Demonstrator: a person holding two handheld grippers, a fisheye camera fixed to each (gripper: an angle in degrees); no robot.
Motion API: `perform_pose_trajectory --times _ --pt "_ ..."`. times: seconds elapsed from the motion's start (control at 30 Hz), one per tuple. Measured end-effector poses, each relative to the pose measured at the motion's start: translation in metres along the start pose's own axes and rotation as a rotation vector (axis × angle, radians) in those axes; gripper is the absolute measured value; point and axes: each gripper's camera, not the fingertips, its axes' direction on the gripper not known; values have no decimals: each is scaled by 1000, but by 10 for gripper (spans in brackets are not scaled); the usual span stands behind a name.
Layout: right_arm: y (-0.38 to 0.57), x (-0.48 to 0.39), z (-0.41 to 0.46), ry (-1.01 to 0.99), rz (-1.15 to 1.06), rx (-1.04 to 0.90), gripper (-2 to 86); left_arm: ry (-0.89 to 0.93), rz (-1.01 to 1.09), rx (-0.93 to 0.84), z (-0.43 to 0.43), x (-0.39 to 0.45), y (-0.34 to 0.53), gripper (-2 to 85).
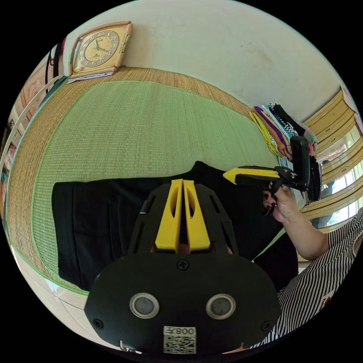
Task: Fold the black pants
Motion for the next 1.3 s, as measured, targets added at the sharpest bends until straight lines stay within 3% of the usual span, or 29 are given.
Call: perform_pose_trajectory --times 0.17,0.37,0.57,0.67,0.8,1.07,1.17,1.3 --pt "-24 7 2 6 -24 -32 63 62 -10 23 -14 -20 10 20" --pt "-41 7 24 -8 -78 -170 75 -95 -11 30 -32 -35 21 32" --pt "-35 5 27 -48 -52 -191 54 -217 -236 153 -69 -98 39 48" --pt "-29 4 25 -76 -31 -188 35 -264 -318 104 -68 -125 41 46" --pt "-21 -5 16 -66 -24 -164 15 -147 -359 38 -54 -143 44 13" --pt "13 -39 -30 -2 -9 47 5 -192 -376 167 -71 -128 51 8" --pt "31 -57 -37 47 -2 100 4 -116 -296 225 -74 -107 43 20" --pt "59 -95 -45 129 -75 155 4 164 -28 203 -60 -53 20 61"
